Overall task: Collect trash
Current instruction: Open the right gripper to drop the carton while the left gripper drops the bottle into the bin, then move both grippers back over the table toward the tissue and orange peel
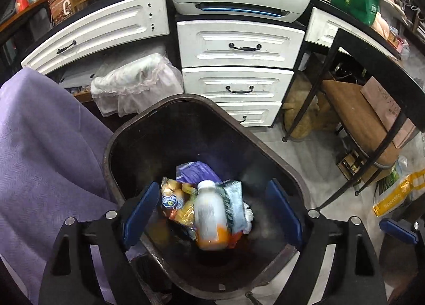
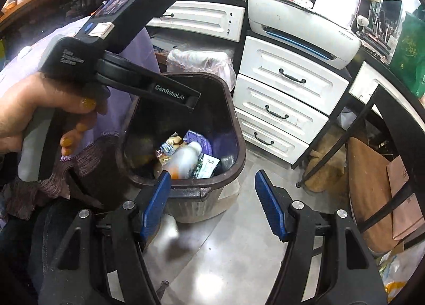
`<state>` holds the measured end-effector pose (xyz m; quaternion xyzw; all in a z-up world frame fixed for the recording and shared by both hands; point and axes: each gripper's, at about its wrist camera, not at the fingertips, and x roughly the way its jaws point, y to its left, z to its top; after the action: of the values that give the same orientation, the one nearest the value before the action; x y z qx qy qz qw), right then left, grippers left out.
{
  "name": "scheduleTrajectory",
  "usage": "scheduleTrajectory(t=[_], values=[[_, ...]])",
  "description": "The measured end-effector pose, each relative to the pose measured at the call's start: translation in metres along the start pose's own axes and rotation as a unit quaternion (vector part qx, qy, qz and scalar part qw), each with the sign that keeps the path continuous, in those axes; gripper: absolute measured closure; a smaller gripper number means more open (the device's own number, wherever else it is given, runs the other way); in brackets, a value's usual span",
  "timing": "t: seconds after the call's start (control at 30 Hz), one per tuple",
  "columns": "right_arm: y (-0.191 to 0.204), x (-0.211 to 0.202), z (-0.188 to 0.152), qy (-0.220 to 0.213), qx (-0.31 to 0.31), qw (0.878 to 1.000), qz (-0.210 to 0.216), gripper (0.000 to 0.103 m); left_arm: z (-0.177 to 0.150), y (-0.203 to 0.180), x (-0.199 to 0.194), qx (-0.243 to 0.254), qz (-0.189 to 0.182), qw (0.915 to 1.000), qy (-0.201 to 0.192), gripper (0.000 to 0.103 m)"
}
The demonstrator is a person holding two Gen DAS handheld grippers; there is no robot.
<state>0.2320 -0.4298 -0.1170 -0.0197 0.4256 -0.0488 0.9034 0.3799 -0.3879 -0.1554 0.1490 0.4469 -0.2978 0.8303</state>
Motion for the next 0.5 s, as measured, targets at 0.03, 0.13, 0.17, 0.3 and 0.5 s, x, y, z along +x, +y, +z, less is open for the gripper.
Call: scheduleTrajectory(t=[0.03,0.13,0.17,0.3,0.5], values=[[-0.002,0.000,0.001,-0.001,0.001,1.000,0.002,0.037,0.000,0.000,-0.003,0.000,0.000,1.0000,-0.001,0.021],[-0.002,-0.003,0.002,-0.004,-0.001,1.000,-0.001,0.037,-0.001,0.001,-0.017,-0.011,0.002,0.9999,-0.013,0.021],[-0.002,-0.005,0.003,-0.007,-0.001,1.000,-0.003,0.037,-0.001,0.001,-0.022,-0.014,-0.001,0.9997,-0.018,0.021],[-0.002,-0.011,0.007,-0.014,0.006,1.000,-0.001,0.037,-0.005,0.002,-0.059,-0.012,-0.017,0.9985,-0.050,0.018],[0.000,-0.025,0.018,-0.032,0.022,0.999,0.006,0.037,-0.014,0.014,-0.115,-0.022,-0.035,0.9946,-0.095,0.012]])
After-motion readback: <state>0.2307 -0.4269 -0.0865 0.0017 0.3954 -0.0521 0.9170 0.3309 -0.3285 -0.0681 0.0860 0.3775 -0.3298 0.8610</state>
